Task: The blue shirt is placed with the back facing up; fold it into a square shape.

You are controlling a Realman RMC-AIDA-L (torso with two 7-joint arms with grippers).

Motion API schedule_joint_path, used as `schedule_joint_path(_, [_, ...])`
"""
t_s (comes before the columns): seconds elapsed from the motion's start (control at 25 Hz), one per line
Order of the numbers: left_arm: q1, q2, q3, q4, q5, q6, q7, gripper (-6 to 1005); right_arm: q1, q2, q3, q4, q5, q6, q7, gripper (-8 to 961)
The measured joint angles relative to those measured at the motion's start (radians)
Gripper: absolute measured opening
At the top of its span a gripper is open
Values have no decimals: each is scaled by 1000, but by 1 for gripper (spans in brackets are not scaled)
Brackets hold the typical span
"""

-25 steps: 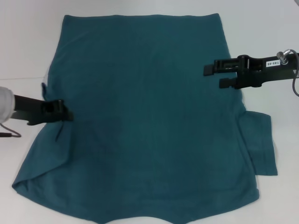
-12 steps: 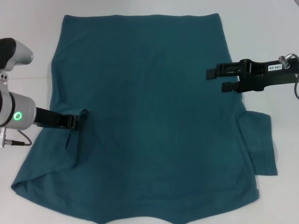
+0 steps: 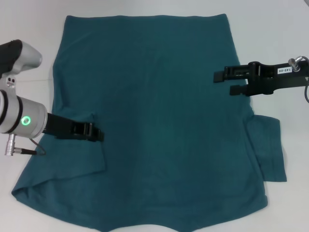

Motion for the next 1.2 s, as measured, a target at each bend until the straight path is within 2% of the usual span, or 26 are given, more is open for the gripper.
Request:
schedule_joint_path(0.08, [3,7,-50,5,-32,55,1,62,1,0,0,0,0,1,-4,928])
schedule_joint_path(0.32, [66,30,-233,12,-103,115,11,307,-4,1,-4,-6,0,11,-31,928])
schedule_joint_path(0.52, [160,57,-276,8,-230,156,59,480,-10,0,-6,-12,-1,18,-99,928])
schedule_joint_path(0.64, [215,67,-283,6,-329,266,218,500,-15,0,-6,-29,-3,13,-177,928])
schedule_joint_path(0.68, [226,65,-283,6,-350,301,283,506,-20,3,-6,-40,-3,10,-197,928])
schedule_joint_path(0.76, [256,48,-283,11,-397,380,455,519,-32,10,-6,-64,-4,7,-219,928])
schedule_joint_path(0.96, [312,-28,-279,32,-429,377,625,537,-47,10,-6,-78,-8,5,-221,928])
schedule_joint_path(1.08, [312,-38,-272,9,-427,362,630,548,-50,5,-1,-78,-13,-20,-215,928])
schedule_joint_path(1.2, [304,-24,-269,-29,-426,364,580,666,-54,-6,4,-101,-61,-114,-191,928])
